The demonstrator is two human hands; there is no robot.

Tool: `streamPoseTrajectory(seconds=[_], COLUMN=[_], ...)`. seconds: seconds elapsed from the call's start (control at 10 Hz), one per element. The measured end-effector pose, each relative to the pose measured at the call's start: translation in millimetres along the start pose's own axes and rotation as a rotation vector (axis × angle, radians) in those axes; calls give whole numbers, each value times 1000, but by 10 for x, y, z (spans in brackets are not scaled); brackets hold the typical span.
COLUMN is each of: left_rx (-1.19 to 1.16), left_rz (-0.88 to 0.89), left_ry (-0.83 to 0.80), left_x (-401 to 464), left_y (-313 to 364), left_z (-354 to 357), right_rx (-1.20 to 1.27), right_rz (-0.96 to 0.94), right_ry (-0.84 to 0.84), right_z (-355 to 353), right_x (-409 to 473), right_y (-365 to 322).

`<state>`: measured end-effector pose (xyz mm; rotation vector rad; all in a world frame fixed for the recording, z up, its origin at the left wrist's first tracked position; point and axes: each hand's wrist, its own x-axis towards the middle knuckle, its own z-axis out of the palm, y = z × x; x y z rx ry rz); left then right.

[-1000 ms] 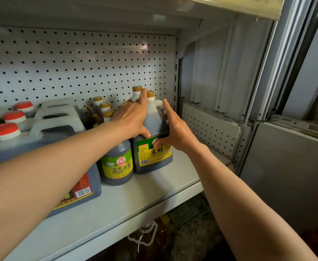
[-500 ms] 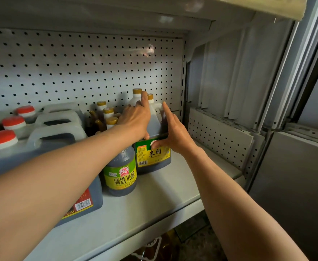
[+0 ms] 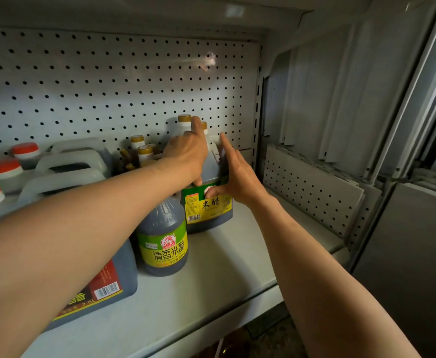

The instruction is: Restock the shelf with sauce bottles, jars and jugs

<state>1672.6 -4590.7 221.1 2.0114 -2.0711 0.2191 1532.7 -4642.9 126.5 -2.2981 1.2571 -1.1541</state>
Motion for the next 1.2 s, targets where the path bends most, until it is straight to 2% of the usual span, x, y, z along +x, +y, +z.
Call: streamPoseTrajectory(seconds=[0.6,1.0,1.2], left_rx=[64,39,-32], left_rz=[24,37,147], left_ry=[12,-36,138], left_x=[0,-118,-470], left_y=[-22,-38,-338], left_z=[18,-291,-732], right_rx=[34,-156,-273], right_rz=[10,134,188], right_ry=[-5,-37,-50], right_z=[4,-81,-194], right_x=[-2,-66,-182], right_y=[31,-183,-537])
